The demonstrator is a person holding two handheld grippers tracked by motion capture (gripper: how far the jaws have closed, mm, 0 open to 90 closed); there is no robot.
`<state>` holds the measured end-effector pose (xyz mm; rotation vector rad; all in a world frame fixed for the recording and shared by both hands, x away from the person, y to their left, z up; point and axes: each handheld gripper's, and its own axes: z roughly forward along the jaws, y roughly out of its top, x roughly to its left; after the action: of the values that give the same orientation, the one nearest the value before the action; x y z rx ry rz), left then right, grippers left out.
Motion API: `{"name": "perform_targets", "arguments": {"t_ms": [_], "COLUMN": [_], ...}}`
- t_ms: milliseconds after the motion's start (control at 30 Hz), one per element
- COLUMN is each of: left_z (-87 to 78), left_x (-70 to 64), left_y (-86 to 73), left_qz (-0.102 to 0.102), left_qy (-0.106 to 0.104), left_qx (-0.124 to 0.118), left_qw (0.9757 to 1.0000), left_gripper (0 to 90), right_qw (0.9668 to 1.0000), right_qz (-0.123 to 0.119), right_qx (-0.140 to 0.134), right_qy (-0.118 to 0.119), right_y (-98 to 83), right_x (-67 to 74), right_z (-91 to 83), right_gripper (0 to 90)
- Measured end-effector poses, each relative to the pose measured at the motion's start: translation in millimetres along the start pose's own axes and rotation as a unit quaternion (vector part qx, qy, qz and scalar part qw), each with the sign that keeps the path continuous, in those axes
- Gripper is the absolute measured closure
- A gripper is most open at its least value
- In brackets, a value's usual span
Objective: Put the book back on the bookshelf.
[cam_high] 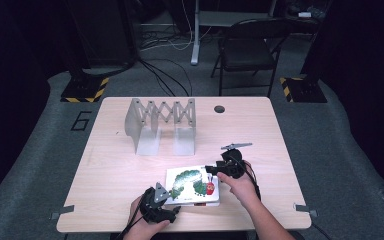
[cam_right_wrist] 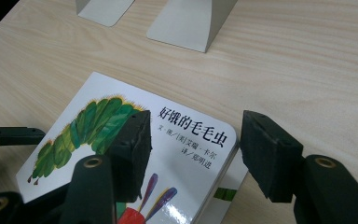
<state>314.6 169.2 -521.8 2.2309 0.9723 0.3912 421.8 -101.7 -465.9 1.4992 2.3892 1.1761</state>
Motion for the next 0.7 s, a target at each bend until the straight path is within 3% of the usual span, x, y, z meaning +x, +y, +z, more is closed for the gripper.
{"name": "perform_targets", "arguments": {"t_ms": [700], "left_z": [1.6], "left_x": [2.0], "left_y": [4.1], "left_qz": [-0.008], "left_qy": [0.015], "left_qx": [0.012], "left_qw": [0.9998], "left_gripper": [17.0], "right_qw": [0.9999], "right_qz": [-0.005], "right_qx": [-0.006], "right_qy": [0.011], "right_y": [2.9], "right_x": [5.4], "right_z": [-3.7], "right_gripper": [43.2]}}
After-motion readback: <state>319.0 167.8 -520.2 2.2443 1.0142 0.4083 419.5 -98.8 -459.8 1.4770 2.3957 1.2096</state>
